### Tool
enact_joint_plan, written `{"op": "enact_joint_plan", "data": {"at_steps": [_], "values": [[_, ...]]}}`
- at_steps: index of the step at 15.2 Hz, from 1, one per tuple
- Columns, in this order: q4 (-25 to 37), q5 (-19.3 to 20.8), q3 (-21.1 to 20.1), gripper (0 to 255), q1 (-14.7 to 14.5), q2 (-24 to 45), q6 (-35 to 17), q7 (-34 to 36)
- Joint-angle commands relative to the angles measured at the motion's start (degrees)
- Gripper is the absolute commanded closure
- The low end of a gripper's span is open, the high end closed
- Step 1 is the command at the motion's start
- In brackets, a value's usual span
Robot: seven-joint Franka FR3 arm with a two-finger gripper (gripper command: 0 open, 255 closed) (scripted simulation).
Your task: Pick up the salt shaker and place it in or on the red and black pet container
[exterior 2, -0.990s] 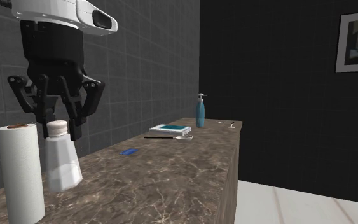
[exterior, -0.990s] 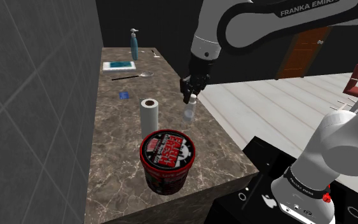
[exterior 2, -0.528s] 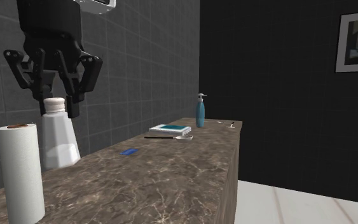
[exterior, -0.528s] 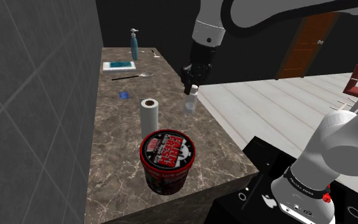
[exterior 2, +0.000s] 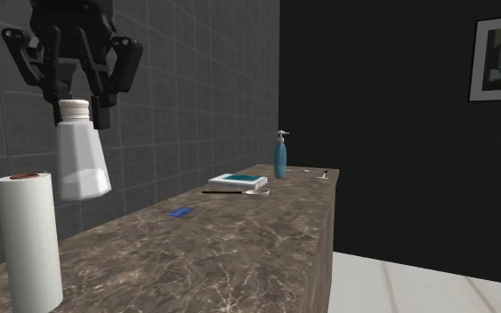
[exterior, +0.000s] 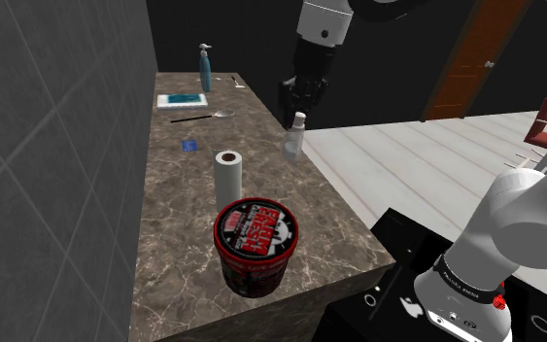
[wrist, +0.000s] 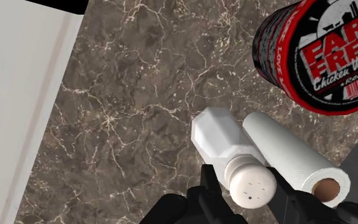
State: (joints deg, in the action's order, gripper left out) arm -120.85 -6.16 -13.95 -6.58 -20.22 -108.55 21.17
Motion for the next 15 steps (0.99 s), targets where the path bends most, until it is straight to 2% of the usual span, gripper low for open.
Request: {"op": "enact_joint_plan", "data": {"at_steps": [1, 3, 15], "values": [[1.54, 0.07, 0.04, 255, 0.02, 0.01, 1.54, 0.12], [2.38, 0.11, 0.08, 255, 0.05, 0.05, 2.35, 0.15], [12.71, 0.49, -12.01, 255, -4.84, 4.76, 6.99, 17.78]]}}
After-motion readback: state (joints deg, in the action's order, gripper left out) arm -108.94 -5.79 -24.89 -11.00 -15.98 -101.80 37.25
